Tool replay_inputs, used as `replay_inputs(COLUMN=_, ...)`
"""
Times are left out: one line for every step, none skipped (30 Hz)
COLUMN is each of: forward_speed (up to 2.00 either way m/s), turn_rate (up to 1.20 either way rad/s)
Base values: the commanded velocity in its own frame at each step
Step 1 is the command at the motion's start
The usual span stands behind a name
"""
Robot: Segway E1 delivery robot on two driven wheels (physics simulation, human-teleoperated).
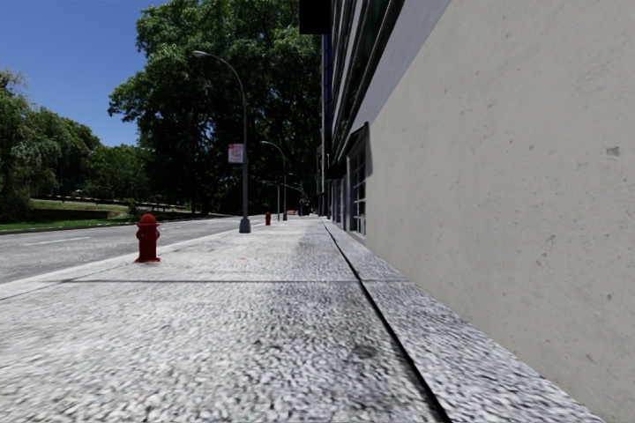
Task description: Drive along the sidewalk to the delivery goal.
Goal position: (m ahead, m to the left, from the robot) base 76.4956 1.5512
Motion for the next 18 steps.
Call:
replay_inputs(forward_speed=2.00, turn_rate=0.00)
replay_inputs(forward_speed=2.00, turn_rate=0.00)
replay_inputs(forward_speed=2.00, turn_rate=0.00)
replay_inputs(forward_speed=2.00, turn_rate=0.00)
replay_inputs(forward_speed=2.00, turn_rate=0.00)
replay_inputs(forward_speed=2.00, turn_rate=0.00)
replay_inputs(forward_speed=2.00, turn_rate=0.00)
replay_inputs(forward_speed=2.00, turn_rate=0.00)
replay_inputs(forward_speed=2.00, turn_rate=0.00)
replay_inputs(forward_speed=2.00, turn_rate=0.00)
replay_inputs(forward_speed=2.00, turn_rate=0.00)
replay_inputs(forward_speed=2.00, turn_rate=0.00)
replay_inputs(forward_speed=2.00, turn_rate=0.00)
replay_inputs(forward_speed=2.00, turn_rate=0.00)
replay_inputs(forward_speed=2.00, turn_rate=0.00)
replay_inputs(forward_speed=2.00, turn_rate=0.00)
replay_inputs(forward_speed=2.00, turn_rate=0.00)
replay_inputs(forward_speed=2.00, turn_rate=0.00)
